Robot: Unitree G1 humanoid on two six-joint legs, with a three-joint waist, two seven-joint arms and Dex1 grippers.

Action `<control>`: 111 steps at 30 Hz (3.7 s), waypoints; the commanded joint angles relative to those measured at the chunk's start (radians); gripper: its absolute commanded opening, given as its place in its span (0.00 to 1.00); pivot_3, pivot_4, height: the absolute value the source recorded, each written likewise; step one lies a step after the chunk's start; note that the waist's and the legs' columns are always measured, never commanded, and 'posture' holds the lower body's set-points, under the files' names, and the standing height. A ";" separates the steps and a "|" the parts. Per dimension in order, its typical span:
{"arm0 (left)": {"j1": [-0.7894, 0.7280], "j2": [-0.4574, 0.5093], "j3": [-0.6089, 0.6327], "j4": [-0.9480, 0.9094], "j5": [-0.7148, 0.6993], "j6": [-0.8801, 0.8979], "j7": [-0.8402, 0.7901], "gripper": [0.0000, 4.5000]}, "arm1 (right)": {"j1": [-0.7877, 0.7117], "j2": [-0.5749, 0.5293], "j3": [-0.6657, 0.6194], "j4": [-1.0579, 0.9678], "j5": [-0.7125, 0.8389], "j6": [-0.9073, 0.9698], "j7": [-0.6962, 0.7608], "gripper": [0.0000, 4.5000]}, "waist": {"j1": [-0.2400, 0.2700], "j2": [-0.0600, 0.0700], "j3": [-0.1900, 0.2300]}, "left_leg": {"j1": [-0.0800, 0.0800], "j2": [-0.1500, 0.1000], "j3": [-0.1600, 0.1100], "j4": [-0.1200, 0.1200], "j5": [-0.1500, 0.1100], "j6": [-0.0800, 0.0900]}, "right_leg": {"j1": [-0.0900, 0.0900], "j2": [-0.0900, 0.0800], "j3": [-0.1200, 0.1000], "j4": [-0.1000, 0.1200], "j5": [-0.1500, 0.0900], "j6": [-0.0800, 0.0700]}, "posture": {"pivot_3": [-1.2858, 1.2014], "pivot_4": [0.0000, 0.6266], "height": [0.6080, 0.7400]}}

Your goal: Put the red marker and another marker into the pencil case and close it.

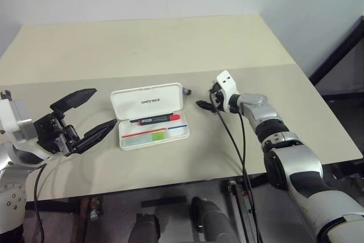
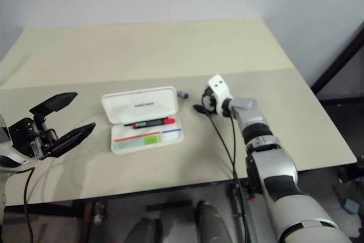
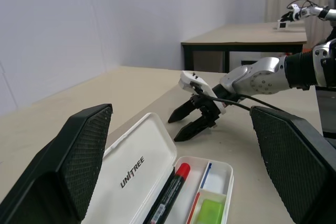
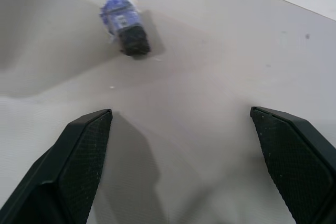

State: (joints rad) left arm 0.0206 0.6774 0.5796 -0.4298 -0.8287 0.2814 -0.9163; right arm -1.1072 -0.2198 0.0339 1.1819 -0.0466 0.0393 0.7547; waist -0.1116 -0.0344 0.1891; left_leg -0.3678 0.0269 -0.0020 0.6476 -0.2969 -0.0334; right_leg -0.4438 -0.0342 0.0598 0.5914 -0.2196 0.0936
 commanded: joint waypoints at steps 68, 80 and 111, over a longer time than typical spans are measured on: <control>-0.088 0.223 0.181 0.158 0.055 -0.021 0.010 1.00 | -0.156 0.237 -0.046 0.161 -0.053 -0.068 -0.344 0.14 | -0.026 0.001 0.001 | -0.002 0.006 -0.002 -0.002 -0.002 -0.004 | -0.003 0.005 -0.001 -0.001 -0.001 -0.006 | 0.52 0.24 1.00; -0.198 0.279 0.135 0.230 0.039 0.015 -0.057 1.00 | -0.166 0.180 -0.101 0.136 -0.031 -0.121 -0.375 0.08 | -0.025 0.001 0.001 | -0.003 0.005 -0.002 -0.002 -0.003 -0.004 | -0.003 0.005 -0.002 -0.001 -0.001 -0.006 | 0.52 0.24 1.00; -0.182 0.176 -0.023 0.187 0.019 0.023 -0.197 1.00 | 0.082 -0.157 0.068 -0.963 0.255 0.336 0.367 0.08 | 0.008 0.002 0.001 | -0.002 0.006 -0.001 -0.002 -0.003 -0.005 | -0.005 0.005 -0.001 0.001 -0.001 -0.006 | 0.52 0.24 1.00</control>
State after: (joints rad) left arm -0.1764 0.8601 0.5369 -0.1976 -0.8070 0.3240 -1.1067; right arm -1.0303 -0.3618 0.0786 0.3269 0.1603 0.3172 1.0629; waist -0.1040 -0.0324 0.1903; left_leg -0.3697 0.0333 -0.0024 0.6462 -0.2998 -0.0379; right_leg -0.4485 -0.0287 0.0588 0.5928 -0.2211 0.0876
